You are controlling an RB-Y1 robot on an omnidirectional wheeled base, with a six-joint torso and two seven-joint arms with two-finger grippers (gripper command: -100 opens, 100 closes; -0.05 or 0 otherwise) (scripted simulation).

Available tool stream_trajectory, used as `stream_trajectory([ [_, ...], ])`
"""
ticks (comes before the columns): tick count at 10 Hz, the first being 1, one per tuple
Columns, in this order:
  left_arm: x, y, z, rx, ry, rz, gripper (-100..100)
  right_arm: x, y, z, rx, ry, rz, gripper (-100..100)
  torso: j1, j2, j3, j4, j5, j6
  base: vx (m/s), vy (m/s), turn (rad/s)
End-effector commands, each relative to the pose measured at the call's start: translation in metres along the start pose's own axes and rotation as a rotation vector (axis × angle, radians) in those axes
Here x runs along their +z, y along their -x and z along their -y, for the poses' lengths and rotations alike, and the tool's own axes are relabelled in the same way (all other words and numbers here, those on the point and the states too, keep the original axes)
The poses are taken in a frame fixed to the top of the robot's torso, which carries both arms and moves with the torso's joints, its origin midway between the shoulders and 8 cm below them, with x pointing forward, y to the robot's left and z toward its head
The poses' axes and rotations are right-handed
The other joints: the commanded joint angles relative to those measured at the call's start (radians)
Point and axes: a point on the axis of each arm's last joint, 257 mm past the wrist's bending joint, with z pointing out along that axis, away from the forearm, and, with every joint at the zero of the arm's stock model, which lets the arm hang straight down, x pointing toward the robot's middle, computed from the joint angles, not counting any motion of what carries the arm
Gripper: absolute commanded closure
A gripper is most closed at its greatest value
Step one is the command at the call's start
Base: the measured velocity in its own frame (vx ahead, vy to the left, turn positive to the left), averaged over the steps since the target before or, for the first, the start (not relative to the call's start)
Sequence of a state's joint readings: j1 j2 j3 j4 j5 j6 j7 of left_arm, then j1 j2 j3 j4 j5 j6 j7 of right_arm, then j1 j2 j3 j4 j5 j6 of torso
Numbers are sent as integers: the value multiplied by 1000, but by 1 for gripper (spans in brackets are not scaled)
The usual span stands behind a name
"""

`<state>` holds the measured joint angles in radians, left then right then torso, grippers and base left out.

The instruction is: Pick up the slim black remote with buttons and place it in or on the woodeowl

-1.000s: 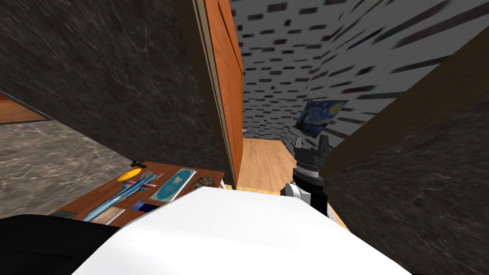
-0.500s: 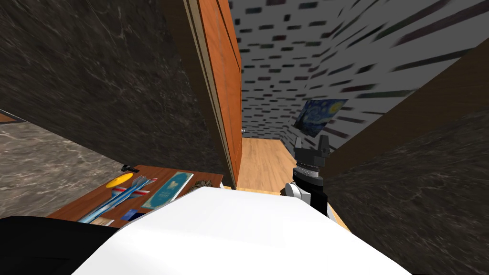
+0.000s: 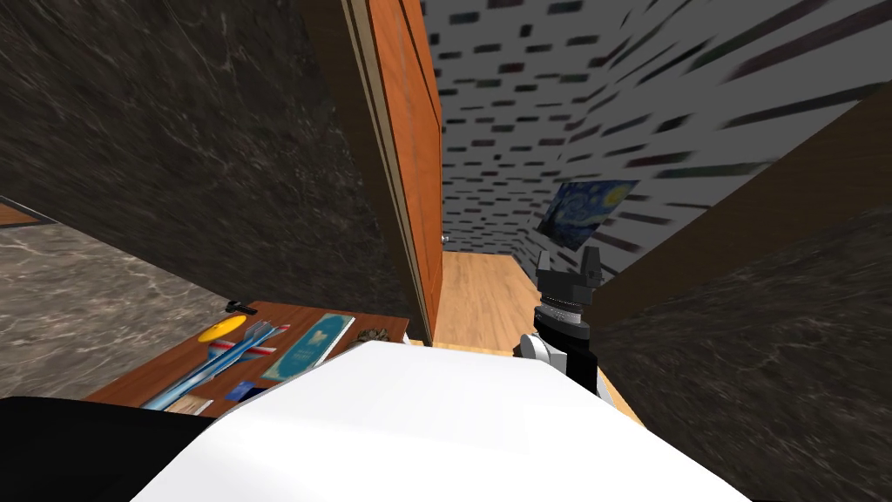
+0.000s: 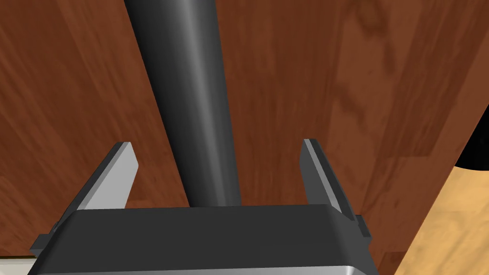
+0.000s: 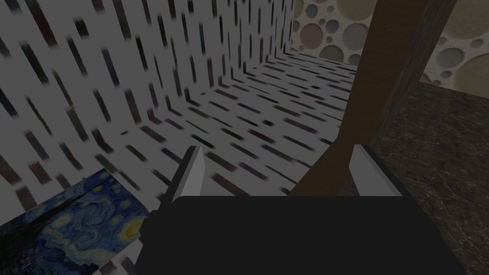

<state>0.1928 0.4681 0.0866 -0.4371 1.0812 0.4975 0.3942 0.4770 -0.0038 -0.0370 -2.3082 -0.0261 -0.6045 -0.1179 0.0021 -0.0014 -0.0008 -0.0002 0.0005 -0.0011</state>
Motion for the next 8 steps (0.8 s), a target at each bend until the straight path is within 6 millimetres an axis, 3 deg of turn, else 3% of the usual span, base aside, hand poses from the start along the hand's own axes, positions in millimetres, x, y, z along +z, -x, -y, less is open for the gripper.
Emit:
stream_trajectory([
  [1, 1, 0, -3, 2, -3, -2, -100, 0, 0, 0, 0, 0, 0, 0, 0, 0, 0, 0, 0, 0, 1, 42, 4],
  [3, 10, -3, -22, 15, -2, -3, -100, 0, 0, 0, 0, 0, 0, 0, 0, 0, 0, 0, 0, 0, 7, 62, 50],
  [5, 10, -3, -24, 13, 0, -3, -100, 0, 0, 0, 0, 0, 0, 0, 2, 0, 0, 0, 0, 0, 2, 57, 15],
  [6, 10, -3, -24, 14, -1, -3, 100, 0, 0, 0, 0, 0, 0, 0, -1, 0, 0, 0, 0, 0, 0, 6, -1],
  [8, 10, -4, -24, 12, -2, -4, 100, 0, 0, 0, 0, 0, 0, 0, -3, 1, 0, 0, 0, 1, 0, 3, 2],
])
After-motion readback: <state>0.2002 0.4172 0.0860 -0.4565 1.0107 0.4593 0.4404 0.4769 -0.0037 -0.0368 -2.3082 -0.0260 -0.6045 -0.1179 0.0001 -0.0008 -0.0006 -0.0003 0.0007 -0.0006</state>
